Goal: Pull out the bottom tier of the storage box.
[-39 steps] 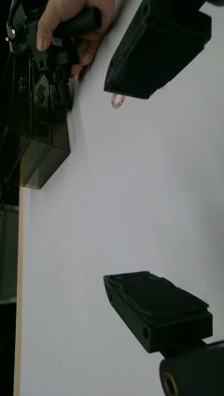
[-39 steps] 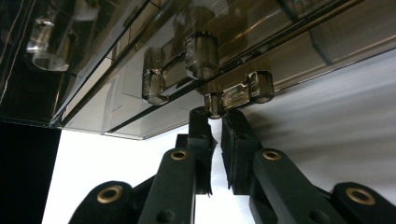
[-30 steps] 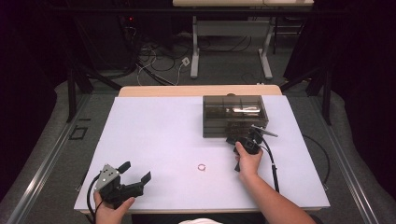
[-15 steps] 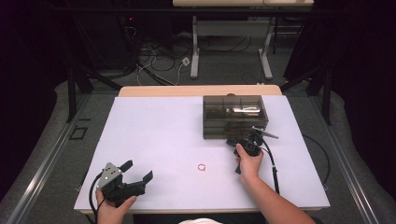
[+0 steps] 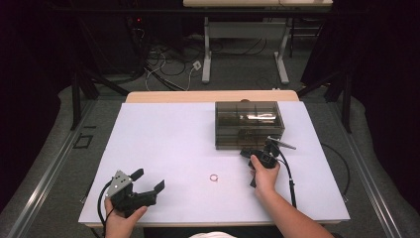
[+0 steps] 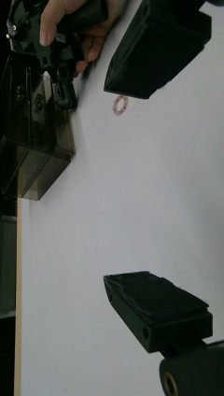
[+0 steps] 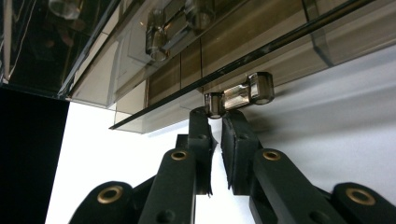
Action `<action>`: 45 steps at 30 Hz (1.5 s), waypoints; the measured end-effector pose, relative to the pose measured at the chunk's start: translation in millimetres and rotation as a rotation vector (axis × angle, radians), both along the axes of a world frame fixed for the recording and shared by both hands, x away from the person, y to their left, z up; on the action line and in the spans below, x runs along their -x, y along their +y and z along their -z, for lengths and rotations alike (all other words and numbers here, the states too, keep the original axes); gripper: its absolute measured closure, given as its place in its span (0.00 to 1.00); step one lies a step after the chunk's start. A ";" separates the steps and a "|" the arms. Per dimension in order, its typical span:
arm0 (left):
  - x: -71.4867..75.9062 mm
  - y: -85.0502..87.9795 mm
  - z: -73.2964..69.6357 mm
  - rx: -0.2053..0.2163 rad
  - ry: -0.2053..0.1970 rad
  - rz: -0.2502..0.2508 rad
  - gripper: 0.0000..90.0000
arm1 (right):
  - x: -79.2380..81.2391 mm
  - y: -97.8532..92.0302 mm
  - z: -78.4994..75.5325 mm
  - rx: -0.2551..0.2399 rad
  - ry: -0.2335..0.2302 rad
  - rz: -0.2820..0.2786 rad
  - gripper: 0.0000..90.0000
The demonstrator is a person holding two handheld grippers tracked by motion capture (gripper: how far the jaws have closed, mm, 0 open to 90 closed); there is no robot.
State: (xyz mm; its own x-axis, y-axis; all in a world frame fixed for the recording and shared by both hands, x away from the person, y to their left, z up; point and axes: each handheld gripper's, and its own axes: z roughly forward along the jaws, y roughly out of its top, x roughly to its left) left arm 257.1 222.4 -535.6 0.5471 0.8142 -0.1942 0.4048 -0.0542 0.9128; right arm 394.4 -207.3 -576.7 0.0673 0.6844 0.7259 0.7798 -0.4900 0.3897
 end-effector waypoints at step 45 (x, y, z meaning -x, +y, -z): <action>-21.8 -18.5 -0.5 0.007 0.001 0.082 0.09 | 29.7 7.9 -6.4 -0.007 -0.011 -0.053 0.81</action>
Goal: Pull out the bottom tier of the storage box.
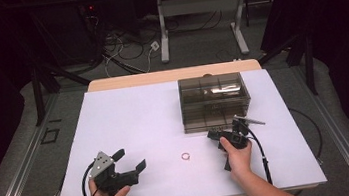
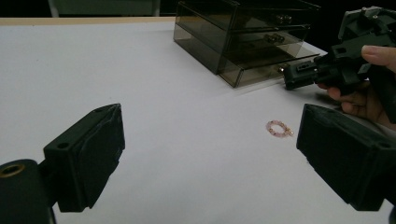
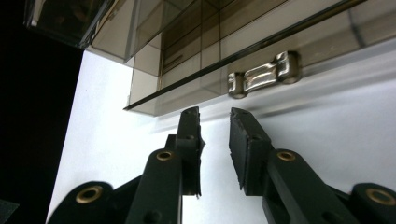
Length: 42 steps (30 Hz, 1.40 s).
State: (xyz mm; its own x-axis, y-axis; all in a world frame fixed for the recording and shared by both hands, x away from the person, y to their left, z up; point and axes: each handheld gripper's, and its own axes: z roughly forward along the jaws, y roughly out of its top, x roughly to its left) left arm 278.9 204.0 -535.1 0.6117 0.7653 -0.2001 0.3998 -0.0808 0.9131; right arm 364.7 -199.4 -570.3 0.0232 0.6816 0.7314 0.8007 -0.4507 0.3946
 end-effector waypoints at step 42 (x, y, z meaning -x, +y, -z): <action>-1.7 0.3 0.5 -0.006 0.004 0.005 0.09 | -2.4 9.2 -37.9 0.317 -0.237 -0.152 0.53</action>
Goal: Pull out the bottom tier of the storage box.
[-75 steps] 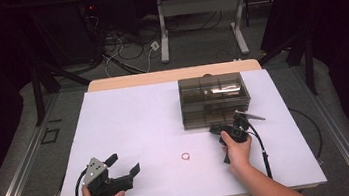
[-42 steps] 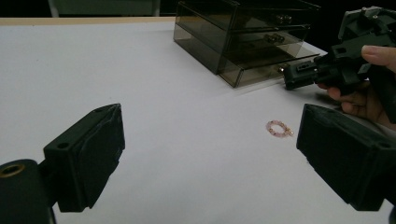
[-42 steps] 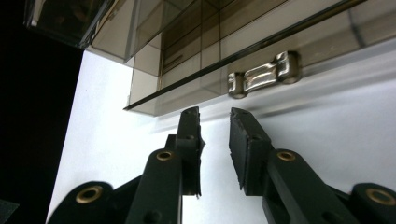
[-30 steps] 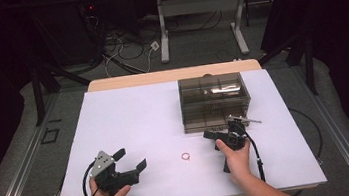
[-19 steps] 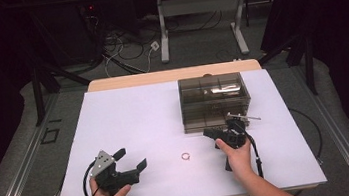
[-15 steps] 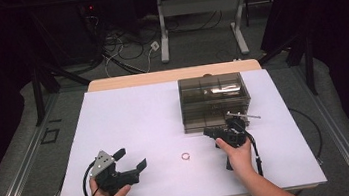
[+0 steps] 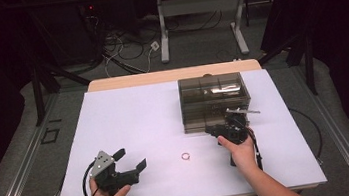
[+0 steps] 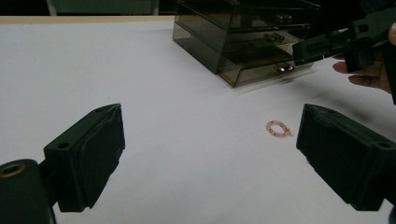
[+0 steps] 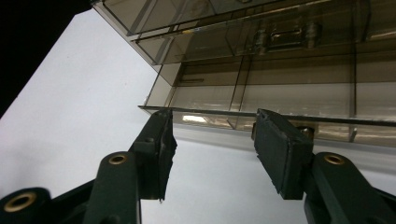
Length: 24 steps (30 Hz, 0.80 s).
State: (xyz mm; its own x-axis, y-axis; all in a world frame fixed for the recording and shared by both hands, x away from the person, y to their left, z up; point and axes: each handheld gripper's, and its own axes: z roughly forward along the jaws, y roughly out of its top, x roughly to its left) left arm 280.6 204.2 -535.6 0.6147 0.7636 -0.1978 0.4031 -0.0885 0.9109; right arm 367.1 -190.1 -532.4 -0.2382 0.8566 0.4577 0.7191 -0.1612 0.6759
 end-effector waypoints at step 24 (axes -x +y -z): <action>-2.3 0.8 0.8 0.006 0.009 -0.001 0.09 | -12.3 -16.2 -23.8 0.173 -0.141 -0.101 0.49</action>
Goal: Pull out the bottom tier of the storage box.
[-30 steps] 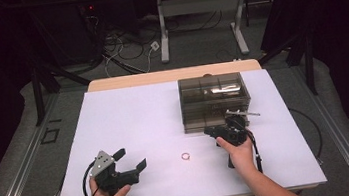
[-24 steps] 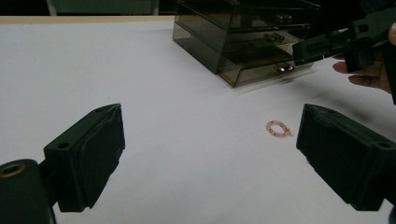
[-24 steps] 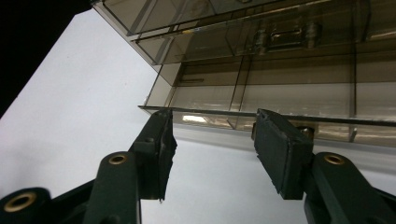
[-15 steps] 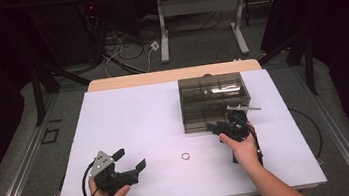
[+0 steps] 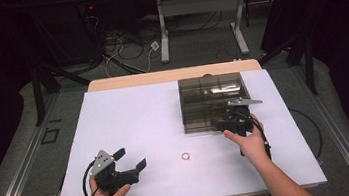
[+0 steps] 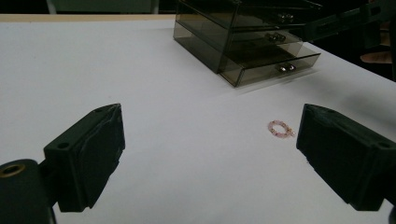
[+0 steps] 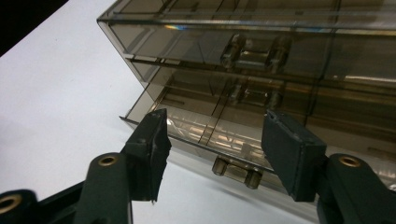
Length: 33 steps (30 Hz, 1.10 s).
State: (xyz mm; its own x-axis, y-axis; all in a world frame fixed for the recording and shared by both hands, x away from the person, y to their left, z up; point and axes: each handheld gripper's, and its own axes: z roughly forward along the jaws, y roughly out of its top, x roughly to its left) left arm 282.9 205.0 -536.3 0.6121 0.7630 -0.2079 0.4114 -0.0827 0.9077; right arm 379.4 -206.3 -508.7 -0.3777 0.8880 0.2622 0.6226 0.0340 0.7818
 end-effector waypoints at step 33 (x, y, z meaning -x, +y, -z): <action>10.8 8.6 0.2 -0.011 0.005 -0.038 0.09 | -24.7 -54.8 -5.3 0.167 0.048 0.092 0.59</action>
State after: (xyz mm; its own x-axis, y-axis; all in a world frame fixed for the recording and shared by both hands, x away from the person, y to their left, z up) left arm 272.1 213.6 -536.5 0.5814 0.7881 -0.2023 0.4187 -0.0765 0.9049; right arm 404.1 -261.1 -503.4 -0.2838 0.9508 0.1239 0.6652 0.1022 0.7396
